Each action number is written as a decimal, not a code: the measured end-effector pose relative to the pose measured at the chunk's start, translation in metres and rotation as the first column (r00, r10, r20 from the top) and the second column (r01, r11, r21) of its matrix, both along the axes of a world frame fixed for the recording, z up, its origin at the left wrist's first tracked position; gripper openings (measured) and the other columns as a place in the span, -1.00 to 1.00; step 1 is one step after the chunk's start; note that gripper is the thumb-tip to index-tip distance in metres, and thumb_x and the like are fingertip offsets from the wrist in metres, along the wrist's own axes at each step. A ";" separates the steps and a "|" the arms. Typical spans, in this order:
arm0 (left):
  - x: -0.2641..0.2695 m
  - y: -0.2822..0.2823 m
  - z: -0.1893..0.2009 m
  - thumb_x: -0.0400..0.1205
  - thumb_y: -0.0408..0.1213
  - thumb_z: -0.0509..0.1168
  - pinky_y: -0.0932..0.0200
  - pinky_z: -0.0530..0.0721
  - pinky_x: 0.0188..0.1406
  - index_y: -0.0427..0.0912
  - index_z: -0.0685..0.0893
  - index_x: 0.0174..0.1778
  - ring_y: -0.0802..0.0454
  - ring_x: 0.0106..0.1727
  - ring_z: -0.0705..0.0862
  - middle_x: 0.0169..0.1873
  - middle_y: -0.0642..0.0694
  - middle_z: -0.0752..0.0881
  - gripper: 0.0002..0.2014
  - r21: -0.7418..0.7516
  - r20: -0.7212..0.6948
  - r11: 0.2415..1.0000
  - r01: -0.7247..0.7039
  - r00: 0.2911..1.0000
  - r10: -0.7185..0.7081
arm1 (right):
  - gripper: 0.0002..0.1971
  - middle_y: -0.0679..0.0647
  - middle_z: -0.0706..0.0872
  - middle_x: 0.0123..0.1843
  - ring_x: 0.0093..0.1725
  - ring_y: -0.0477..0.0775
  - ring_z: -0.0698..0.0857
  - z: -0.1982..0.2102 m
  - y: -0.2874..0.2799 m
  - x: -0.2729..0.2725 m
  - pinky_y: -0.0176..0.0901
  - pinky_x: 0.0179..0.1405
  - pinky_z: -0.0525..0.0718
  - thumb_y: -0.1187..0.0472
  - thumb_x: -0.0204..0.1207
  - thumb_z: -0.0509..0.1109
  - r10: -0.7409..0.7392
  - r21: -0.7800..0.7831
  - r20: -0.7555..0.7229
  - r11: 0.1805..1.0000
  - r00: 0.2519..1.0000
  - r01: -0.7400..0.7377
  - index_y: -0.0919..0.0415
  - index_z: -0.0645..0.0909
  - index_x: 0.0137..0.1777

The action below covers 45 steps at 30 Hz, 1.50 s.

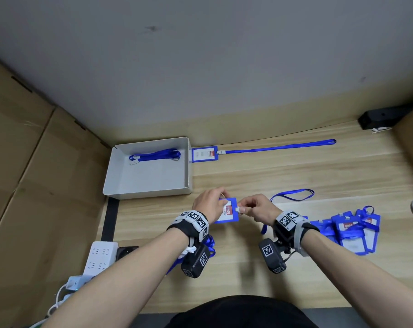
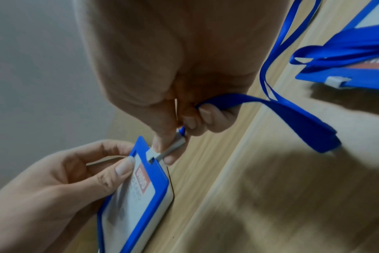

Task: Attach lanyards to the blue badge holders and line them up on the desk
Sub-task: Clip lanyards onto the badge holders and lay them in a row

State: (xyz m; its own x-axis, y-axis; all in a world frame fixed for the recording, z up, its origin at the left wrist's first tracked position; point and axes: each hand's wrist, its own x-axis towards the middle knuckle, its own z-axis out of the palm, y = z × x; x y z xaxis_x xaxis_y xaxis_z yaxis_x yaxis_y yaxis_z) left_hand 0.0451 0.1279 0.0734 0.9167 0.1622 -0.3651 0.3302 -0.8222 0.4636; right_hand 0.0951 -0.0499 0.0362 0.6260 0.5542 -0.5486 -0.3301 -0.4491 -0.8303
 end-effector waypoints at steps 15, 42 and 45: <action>0.063 0.051 -0.041 0.60 -0.29 0.38 0.08 0.64 0.17 -0.03 0.70 0.05 0.09 0.09 0.65 -0.01 0.10 0.71 -0.86 -0.226 0.053 0.965 -0.134 0.987 0.149 | -0.63 -0.07 0.62 -0.41 -0.33 -0.07 0.53 -0.034 0.052 0.075 -0.20 -0.27 0.50 0.33 0.54 0.48 0.068 -0.131 0.129 0.990 0.989 -0.051 0.07 0.51 -0.46; 0.113 0.057 -0.089 0.66 -0.08 0.14 -0.19 0.12 0.64 0.02 -0.10 0.74 -0.11 0.73 -0.26 0.70 -0.07 -0.36 -0.24 0.085 -0.518 0.996 0.012 0.855 0.034 | -0.79 0.06 0.86 -0.01 0.01 0.06 0.76 -0.091 0.100 0.179 -0.05 0.12 0.67 0.11 0.55 0.46 -0.008 -0.281 0.109 0.959 0.994 0.038 0.05 0.77 -0.32; 0.114 0.056 -0.088 0.66 -0.08 0.15 -0.23 0.11 0.63 0.02 -0.11 0.74 -0.13 0.73 -0.25 0.70 -0.07 -0.37 -0.24 0.088 -0.540 0.996 0.007 0.840 0.041 | -0.83 -0.01 0.86 -0.03 0.06 0.01 0.78 -0.091 0.085 0.183 -0.08 0.24 0.68 0.24 0.51 0.47 0.021 -0.264 0.113 0.964 0.993 0.009 0.08 0.79 -0.29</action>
State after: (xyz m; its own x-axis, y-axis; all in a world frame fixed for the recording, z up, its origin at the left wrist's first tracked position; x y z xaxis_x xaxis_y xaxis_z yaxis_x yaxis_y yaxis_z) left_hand 0.1596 0.1842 -0.0142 0.5739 0.2280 -0.7866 0.5227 -0.8414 0.1375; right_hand 0.2780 0.0354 -0.0548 0.6898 0.4033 -0.6013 -0.2370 -0.6590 -0.7138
